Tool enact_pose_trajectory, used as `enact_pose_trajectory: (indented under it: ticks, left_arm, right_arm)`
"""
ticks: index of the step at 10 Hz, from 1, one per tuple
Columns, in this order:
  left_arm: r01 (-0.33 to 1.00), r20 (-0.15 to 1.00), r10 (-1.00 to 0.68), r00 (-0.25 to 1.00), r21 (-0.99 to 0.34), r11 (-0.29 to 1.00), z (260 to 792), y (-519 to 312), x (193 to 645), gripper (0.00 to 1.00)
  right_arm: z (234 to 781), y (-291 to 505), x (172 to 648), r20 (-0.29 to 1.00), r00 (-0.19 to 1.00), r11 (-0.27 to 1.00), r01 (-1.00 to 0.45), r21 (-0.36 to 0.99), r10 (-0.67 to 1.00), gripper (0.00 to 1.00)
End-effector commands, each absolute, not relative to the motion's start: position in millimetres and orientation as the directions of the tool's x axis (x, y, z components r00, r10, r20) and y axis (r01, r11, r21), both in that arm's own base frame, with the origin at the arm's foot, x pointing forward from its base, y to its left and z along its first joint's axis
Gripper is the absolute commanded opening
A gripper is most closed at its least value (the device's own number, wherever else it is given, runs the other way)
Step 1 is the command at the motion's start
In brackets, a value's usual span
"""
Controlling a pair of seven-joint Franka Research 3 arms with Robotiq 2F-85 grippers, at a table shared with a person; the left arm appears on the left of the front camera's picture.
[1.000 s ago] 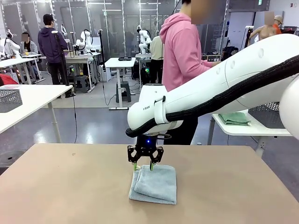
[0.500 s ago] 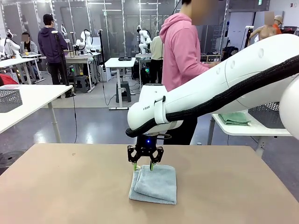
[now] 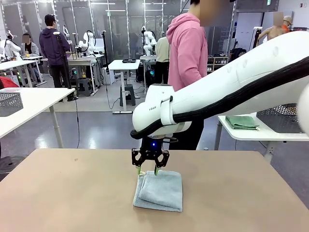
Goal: Fold the towels and place them in the basket.
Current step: Place the folded Towel with hook on the right side of the table.
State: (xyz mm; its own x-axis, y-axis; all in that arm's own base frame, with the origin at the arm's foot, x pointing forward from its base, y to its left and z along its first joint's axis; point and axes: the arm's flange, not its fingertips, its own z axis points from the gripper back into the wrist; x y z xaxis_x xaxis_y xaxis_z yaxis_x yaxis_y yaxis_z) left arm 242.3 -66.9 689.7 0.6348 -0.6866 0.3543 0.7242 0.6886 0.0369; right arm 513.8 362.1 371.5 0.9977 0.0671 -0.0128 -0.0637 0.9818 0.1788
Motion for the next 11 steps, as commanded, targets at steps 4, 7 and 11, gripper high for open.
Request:
enact_pose_trajectory:
  ticks: [4, 7, 11]
  left_arm:
    - [0.724, 0.354, -0.687, 0.635, 0.039, 0.689, 691.1, -66.6, 243.1, 1.0]
    - [0.724, 0.354, -0.687, 0.635, 0.039, 0.689, 691.1, -66.6, 243.1, 1.0]
    - [0.724, 0.354, -0.687, 0.635, 0.039, 0.689, 691.1, -66.6, 243.1, 1.0]
  right_arm:
    - [382.8, 241.6, 440.2, 0.097, 0.981, 0.895, 0.109, 0.434, -0.166, 0.69]
    - [334.2, 200.9, 437.9, 0.119, 0.965, 0.815, 0.127, 0.566, -0.234, 0.69]
    - [294.5, 173.7, 442.8, 0.11, 0.971, 0.766, 0.094, 0.636, -0.211, 0.69]
